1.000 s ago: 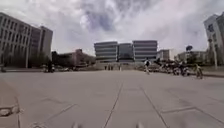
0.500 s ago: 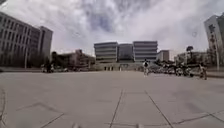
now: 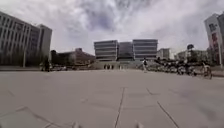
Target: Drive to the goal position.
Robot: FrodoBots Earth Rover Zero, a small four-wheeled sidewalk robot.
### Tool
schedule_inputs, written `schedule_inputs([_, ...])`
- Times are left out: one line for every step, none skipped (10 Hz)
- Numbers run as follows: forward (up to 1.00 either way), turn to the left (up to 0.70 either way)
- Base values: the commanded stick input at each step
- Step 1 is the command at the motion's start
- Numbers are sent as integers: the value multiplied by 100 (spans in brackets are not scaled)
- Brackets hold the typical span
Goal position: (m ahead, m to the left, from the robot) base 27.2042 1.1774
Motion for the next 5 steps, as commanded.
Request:
schedule_inputs([70,0])
schedule_inputs([70,0])
schedule_inputs([70,0])
schedule_inputs([70,0])
schedule_inputs([70,0])
